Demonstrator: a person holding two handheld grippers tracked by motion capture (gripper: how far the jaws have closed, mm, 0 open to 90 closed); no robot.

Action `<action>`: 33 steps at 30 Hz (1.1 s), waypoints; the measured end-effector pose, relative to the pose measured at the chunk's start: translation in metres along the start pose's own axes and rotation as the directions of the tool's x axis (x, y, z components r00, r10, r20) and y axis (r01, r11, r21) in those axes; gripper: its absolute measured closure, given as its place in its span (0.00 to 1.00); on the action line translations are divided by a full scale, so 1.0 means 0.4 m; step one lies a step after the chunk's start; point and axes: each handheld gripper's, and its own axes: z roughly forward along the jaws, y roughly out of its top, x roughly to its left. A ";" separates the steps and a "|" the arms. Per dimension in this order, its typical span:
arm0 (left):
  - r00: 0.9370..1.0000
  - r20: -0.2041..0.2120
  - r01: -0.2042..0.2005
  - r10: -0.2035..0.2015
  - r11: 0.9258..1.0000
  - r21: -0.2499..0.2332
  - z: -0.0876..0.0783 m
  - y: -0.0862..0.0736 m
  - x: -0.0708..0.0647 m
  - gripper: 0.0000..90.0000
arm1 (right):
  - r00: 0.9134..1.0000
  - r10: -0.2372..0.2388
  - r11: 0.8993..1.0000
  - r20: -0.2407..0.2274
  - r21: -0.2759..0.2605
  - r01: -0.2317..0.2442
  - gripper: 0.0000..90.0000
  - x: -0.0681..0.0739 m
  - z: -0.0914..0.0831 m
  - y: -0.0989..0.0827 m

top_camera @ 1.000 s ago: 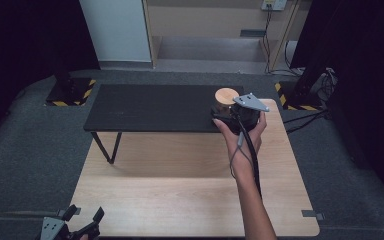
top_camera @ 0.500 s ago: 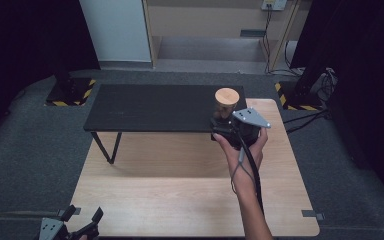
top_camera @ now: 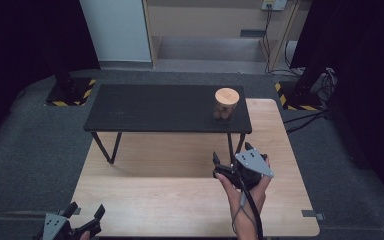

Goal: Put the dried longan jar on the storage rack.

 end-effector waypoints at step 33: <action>0.998 -0.046 -0.030 0.030 1.000 -0.002 0.048 0.029 0.007 0.03 | 0.990 0.115 0.989 0.082 -0.102 -0.106 0.03 -0.013 -0.162 -0.289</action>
